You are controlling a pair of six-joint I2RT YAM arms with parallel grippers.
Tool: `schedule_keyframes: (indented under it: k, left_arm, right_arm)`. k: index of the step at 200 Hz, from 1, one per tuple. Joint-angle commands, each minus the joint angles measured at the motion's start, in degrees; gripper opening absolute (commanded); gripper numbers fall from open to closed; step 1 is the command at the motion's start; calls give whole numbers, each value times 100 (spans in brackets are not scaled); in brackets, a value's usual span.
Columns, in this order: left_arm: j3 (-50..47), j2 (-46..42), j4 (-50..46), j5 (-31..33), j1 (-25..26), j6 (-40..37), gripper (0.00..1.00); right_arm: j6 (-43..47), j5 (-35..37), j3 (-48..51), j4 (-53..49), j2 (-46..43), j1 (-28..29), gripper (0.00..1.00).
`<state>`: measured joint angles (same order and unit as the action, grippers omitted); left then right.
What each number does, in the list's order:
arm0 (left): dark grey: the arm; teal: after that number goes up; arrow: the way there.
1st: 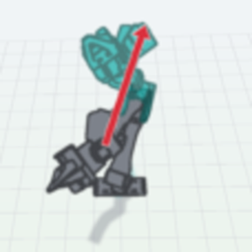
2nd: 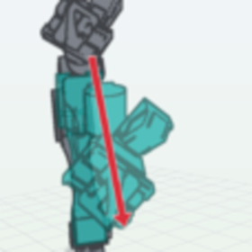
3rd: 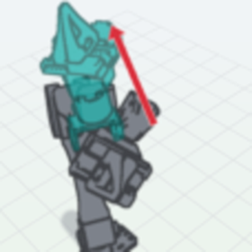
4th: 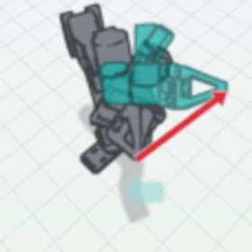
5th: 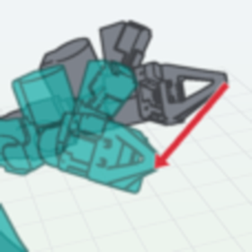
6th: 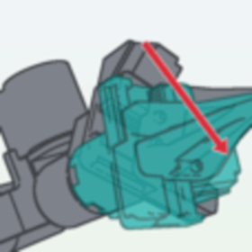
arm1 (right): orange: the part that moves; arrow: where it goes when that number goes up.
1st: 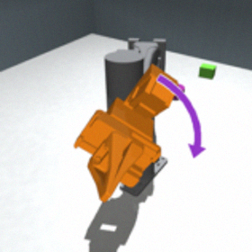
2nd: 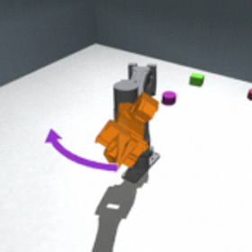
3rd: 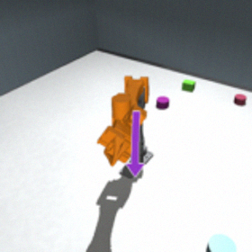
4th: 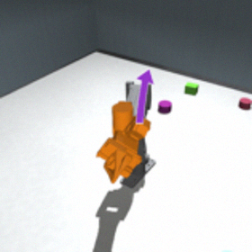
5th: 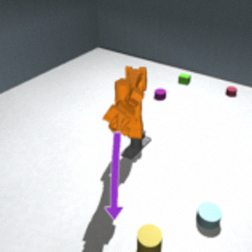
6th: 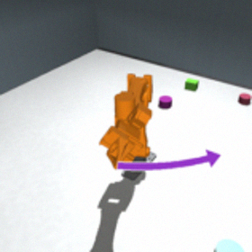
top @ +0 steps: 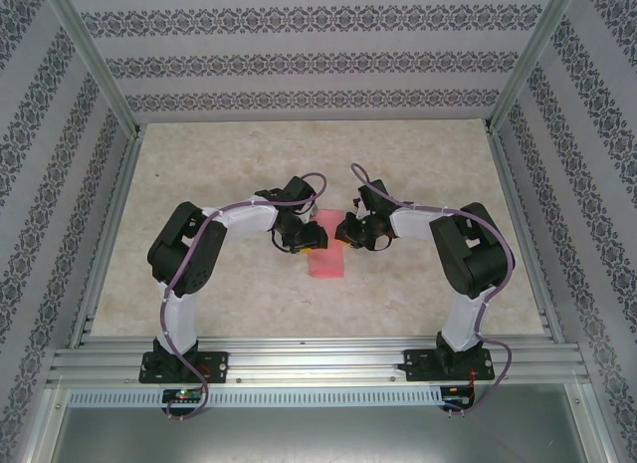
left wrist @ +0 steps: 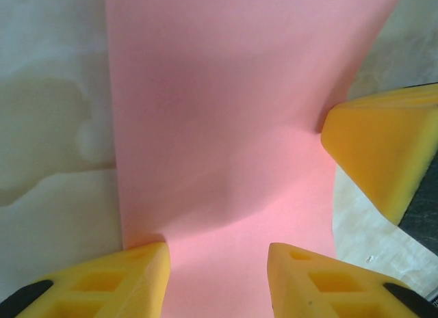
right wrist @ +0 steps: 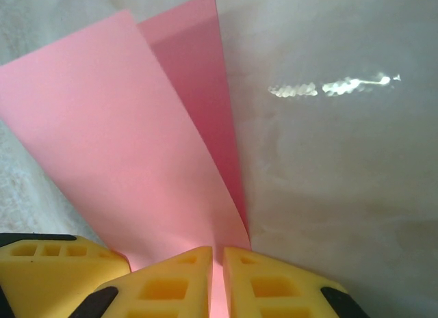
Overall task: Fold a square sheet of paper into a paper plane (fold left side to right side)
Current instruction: Hold the square sheet of paper at the center of the table.
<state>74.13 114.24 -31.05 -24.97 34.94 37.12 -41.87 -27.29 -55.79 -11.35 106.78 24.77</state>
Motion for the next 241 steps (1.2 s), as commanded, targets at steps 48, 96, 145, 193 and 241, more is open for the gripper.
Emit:
schedule_keyframes:
  k: [48,96,145,193,241]
  left_arm:
    - [-329,147,-8,234,-21,-113,45]
    - [-302,159,-76,275,-13,-118,45]
    - [-276,175,-76,260,-3,-138,45]
    - [-267,179,-99,256,12,-178,45]
    - [-311,143,-87,231,48,-287,45]
  right_arm:
    - [325,-13,-117,-63,-359,115,16]
    - [333,-53,-359,-103,-623,153,15]
    - [161,-233,-683,129,-40,290,13]
    - [203,-170,-1012,50,438,322,13]
    - [223,35,-1127,-226,784,326,12]
